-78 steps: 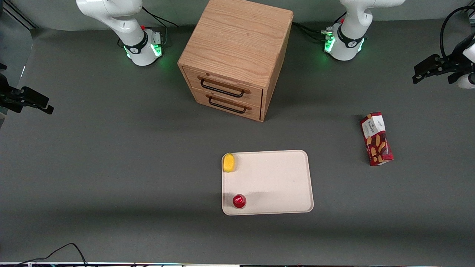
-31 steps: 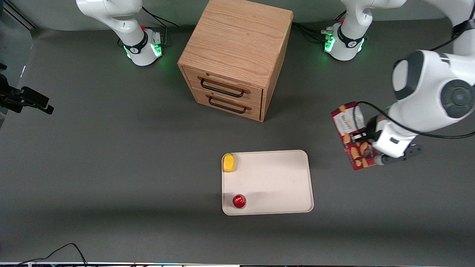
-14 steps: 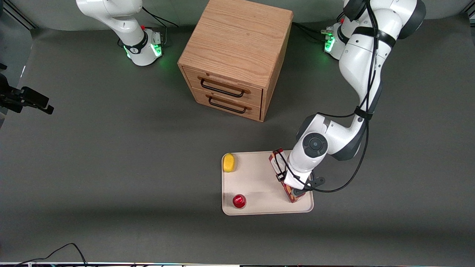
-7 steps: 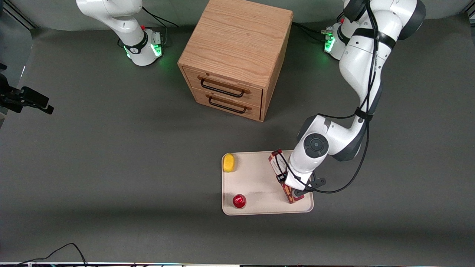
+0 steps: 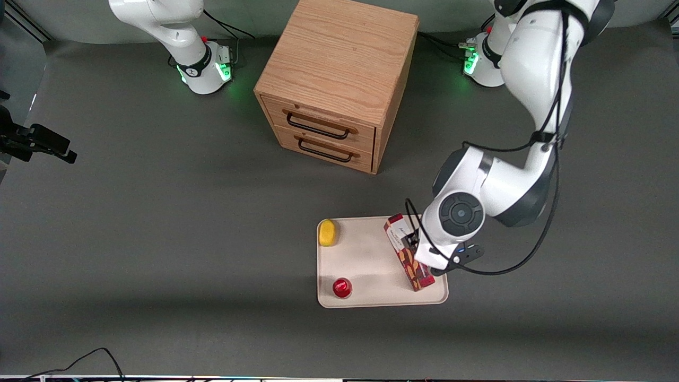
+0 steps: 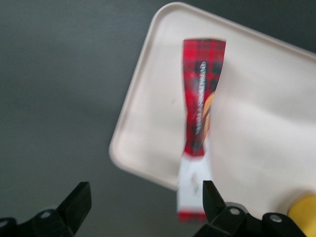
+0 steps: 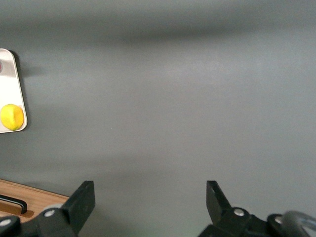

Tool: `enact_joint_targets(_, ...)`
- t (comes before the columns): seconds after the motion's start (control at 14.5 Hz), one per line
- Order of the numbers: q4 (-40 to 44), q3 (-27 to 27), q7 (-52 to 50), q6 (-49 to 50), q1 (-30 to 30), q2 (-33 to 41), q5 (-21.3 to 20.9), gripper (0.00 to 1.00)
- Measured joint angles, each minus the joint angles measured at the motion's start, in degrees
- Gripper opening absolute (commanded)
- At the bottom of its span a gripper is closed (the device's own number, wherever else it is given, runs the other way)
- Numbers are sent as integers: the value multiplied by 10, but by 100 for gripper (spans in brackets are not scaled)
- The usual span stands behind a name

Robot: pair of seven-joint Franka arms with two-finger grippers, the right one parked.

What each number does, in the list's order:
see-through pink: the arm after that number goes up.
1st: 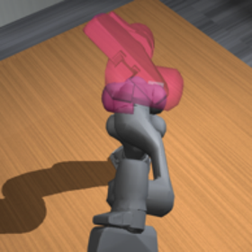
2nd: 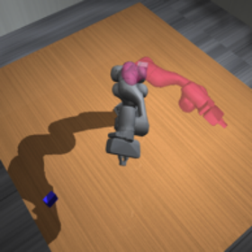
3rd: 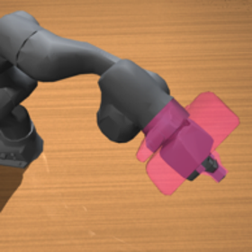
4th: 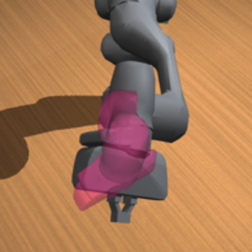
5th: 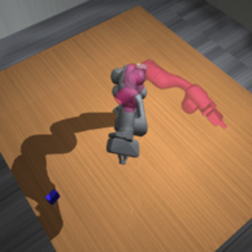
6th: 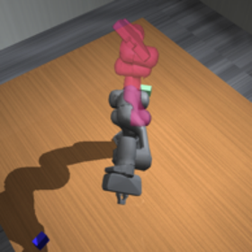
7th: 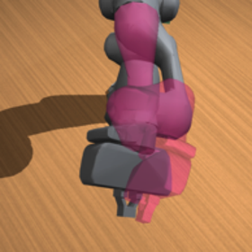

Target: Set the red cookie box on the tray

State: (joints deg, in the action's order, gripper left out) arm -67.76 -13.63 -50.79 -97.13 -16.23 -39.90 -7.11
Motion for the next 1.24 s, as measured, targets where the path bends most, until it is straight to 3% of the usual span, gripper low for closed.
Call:
enact_joint_targets(0.21, -24, 1, 113, 70, 35, 89, 15, 100)
enact_joint_targets(0.34, -98, 11, 183, 71, 63, 169, 21, 100)
enact_joint_targets(0.62, -262, 107, 368, 43, 71, 328, 51, 100)
enact_joint_targets(0.76, -306, 160, 464, 45, 74, 394, 64, 100)
enact_joint_targets(0.97, -326, 208, 520, 68, 75, 458, 65, 100)
enact_joint_targets(1.24, -326, 225, 525, 75, 75, 473, 65, 100)
